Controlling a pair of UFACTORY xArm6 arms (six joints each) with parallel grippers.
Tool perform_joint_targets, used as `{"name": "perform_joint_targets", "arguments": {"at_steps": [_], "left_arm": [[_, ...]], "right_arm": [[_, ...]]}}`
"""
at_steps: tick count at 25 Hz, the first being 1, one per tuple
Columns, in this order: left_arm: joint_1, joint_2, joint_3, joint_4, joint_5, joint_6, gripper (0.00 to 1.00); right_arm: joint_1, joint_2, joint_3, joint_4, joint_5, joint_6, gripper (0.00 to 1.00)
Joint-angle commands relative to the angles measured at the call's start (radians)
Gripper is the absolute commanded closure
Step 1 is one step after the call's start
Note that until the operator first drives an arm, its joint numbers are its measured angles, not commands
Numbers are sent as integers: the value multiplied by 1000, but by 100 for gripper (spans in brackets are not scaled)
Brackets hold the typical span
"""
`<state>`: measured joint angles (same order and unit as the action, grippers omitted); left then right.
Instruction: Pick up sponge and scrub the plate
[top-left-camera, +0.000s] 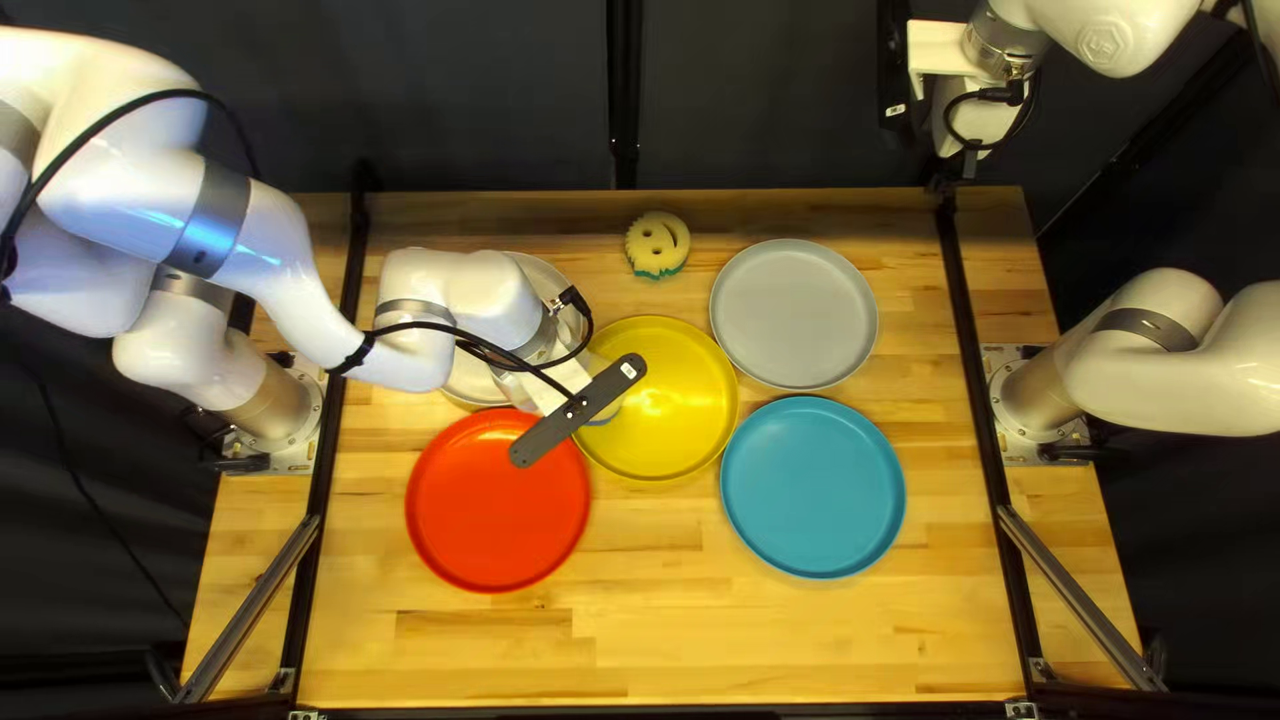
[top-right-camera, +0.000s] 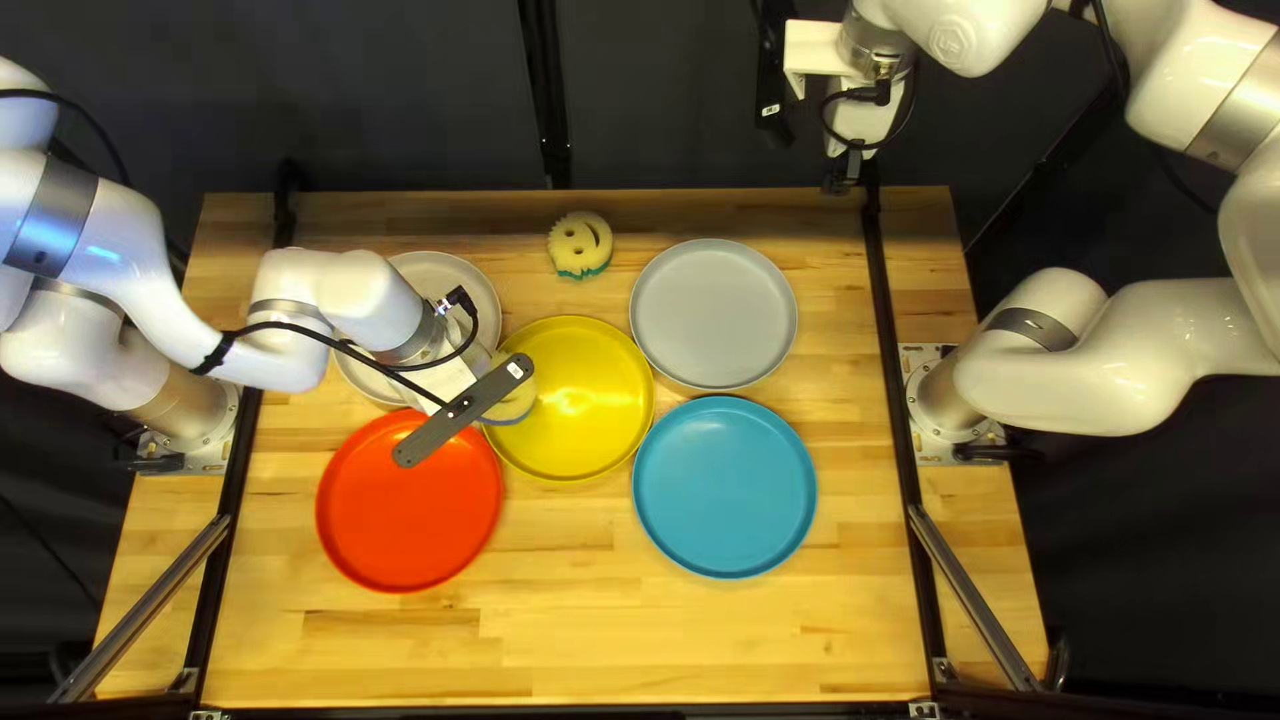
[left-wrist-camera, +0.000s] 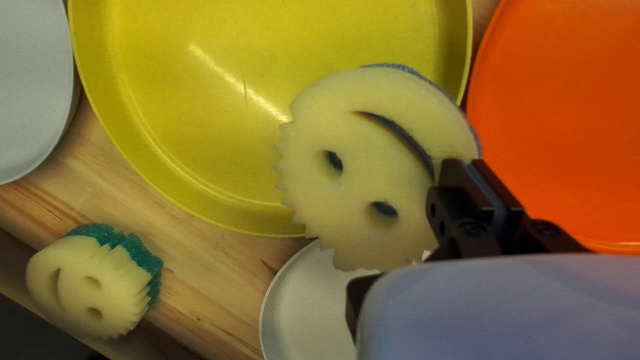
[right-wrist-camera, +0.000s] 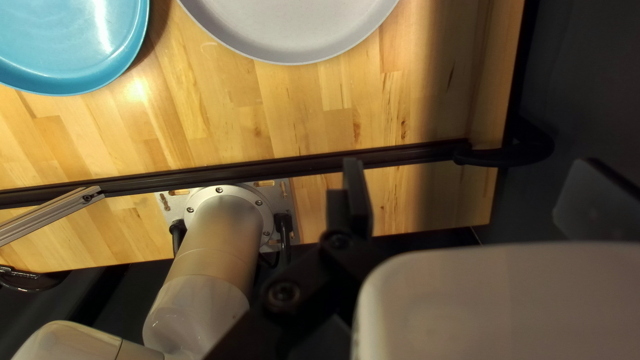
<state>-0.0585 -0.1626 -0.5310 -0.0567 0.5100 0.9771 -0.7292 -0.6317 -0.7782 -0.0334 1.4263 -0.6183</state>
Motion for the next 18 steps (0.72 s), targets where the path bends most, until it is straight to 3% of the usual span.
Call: {"name": "perform_joint_targets", "arguments": {"at_steps": [1, 8, 18], "left_arm": [[7, -8, 42, -27, -33, 57, 100], [33, 53, 13, -61, -53, 151, 100], [33, 123, -96, -33, -17, 160, 100]], "right_arm": [[0, 0, 0, 0, 0, 0, 0], [0, 0, 0, 0, 0, 0, 0], [0, 0, 0, 0, 0, 0, 0]]}}
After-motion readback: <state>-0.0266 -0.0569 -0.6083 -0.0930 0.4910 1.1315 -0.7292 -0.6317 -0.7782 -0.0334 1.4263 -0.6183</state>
